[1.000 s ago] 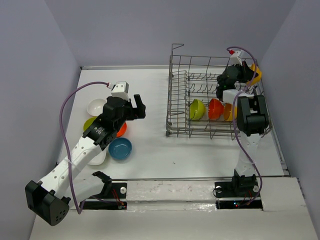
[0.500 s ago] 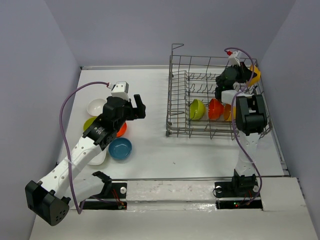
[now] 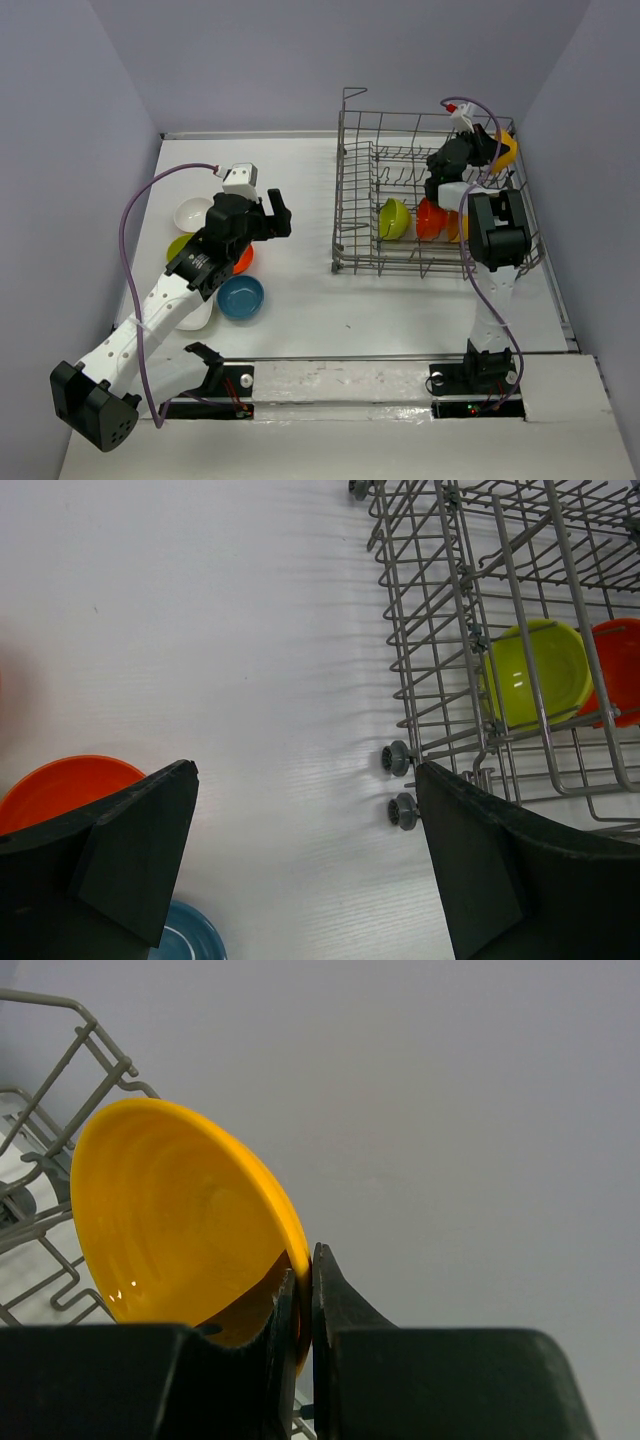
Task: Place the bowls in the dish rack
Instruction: Insert the bowl into the dish rack.
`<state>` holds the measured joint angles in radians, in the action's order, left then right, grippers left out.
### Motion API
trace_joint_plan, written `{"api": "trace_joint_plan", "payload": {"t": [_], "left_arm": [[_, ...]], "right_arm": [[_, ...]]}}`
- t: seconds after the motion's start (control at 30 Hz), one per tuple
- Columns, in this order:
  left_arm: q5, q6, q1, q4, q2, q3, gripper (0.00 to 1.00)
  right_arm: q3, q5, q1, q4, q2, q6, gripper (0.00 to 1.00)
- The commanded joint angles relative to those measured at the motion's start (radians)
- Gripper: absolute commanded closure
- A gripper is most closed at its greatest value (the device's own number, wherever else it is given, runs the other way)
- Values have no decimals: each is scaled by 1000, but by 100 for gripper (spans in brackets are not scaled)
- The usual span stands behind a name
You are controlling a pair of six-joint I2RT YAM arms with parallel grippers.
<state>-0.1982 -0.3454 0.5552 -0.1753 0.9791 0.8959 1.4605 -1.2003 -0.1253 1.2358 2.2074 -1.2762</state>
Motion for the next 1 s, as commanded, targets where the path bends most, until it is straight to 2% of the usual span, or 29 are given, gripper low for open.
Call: {"api": "trace_joint_plan", "payload": {"t": [0.0,0.47,0.53,0.67,0.97], "left_arm": [[0,8,6,40,0,-5,1],[-1,9,6,40,0,-6,1],[-1,9,6,39,0,-6,1],[-1,9,6,39,1,-6,1],[-4,9,6,39,1,-6,1]], "right_arm": [[-6,33,-27,123,-55,23,99],[-6,48,-36,68,3,51,99],[-3,50,-36,65,14,51,98],[1,47,-36,60,29,49,89],[20,39,-36,54,52,57,88]]}}
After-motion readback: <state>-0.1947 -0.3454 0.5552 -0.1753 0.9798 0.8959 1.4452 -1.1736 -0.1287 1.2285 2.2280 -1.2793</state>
